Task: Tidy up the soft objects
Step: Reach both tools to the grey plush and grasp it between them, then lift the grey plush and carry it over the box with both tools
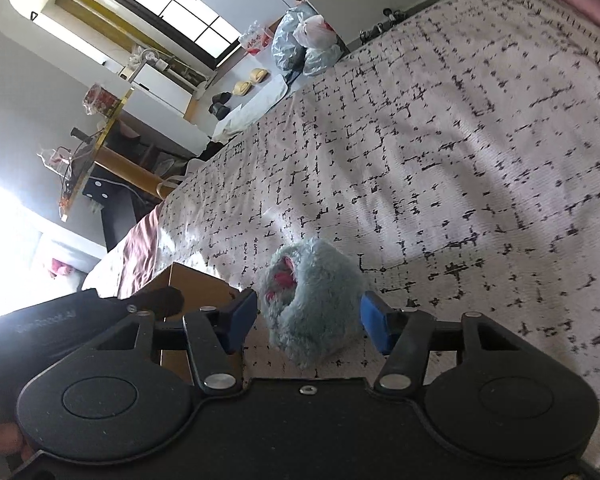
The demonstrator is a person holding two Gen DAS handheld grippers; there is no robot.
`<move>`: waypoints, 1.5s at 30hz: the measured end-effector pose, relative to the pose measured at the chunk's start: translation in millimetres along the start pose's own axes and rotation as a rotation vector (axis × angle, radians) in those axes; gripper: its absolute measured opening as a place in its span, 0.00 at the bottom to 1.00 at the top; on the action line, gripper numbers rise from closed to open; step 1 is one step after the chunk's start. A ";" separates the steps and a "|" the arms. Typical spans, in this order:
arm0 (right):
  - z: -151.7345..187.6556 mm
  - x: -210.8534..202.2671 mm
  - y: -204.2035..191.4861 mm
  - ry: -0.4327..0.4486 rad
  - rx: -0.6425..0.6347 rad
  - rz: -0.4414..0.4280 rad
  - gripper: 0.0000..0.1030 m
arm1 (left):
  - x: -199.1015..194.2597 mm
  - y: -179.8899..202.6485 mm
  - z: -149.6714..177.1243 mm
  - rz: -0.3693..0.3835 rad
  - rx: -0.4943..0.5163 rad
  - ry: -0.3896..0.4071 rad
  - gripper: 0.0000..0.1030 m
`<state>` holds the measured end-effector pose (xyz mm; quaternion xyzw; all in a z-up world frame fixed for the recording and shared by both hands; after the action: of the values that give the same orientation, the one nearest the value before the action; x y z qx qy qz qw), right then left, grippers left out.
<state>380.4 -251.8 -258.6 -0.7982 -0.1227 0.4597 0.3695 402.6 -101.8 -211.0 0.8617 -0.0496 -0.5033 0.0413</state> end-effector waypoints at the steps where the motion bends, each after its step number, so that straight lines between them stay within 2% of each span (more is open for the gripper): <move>1: -1.2 3.9 0.6 -0.005 0.006 -0.005 0.54 | 5.0 0.7 -0.6 0.002 -0.002 -0.006 0.54; 5: -3.7 19.3 3.2 -0.034 0.023 -0.011 0.52 | 21.0 3.1 -3.2 0.020 -0.025 -0.029 0.45; 11: -6.0 40.0 9.6 -0.071 0.065 -0.014 0.52 | 43.8 6.3 -2.9 0.039 -0.038 -0.073 0.39; 16: -3.7 52.6 14.5 -0.106 0.068 0.004 0.39 | 61.1 8.7 -1.0 0.052 -0.039 -0.112 0.36; 22: -3.9 54.0 24.2 -0.146 0.106 0.012 0.38 | 81.0 10.0 10.9 0.074 -0.068 -0.160 0.35; 25: -3.4 54.4 24.9 -0.166 0.083 0.032 0.37 | 88.0 8.7 18.8 0.100 -0.106 -0.174 0.29; 26: -2.5 54.8 24.0 -0.169 0.078 0.035 0.34 | 89.3 7.7 20.6 0.114 -0.130 -0.174 0.24; 28: -1.0 53.5 20.7 -0.176 0.062 0.030 0.30 | 89.0 6.9 22.4 0.133 -0.162 -0.173 0.20; 32: -2.5 43.9 11.0 -0.163 0.023 0.030 0.25 | 77.2 9.9 18.9 0.142 -0.139 -0.146 0.18; 40: -3.1 18.2 -13.0 -0.117 -0.009 0.025 0.25 | 44.3 15.2 11.6 0.160 -0.102 -0.095 0.18; 45: -1.3 5.1 -33.4 -0.096 -0.041 0.017 0.25 | 19.4 10.2 9.4 0.176 -0.115 -0.063 0.18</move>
<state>389.0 -226.4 -238.0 -0.7835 -0.1427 0.4982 0.3429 403.5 -114.5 -231.1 0.8339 -0.0975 -0.5266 0.1331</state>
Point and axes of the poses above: each gripper's, at about its wrist camera, not at the fingertips, and x roughly the way its jaws point, y to its right, z to its underside, the point moved 9 cm from there along x, roughly the way its jaws point, and after that the axes turned 7 degrees about x, right-handed, at the moved point
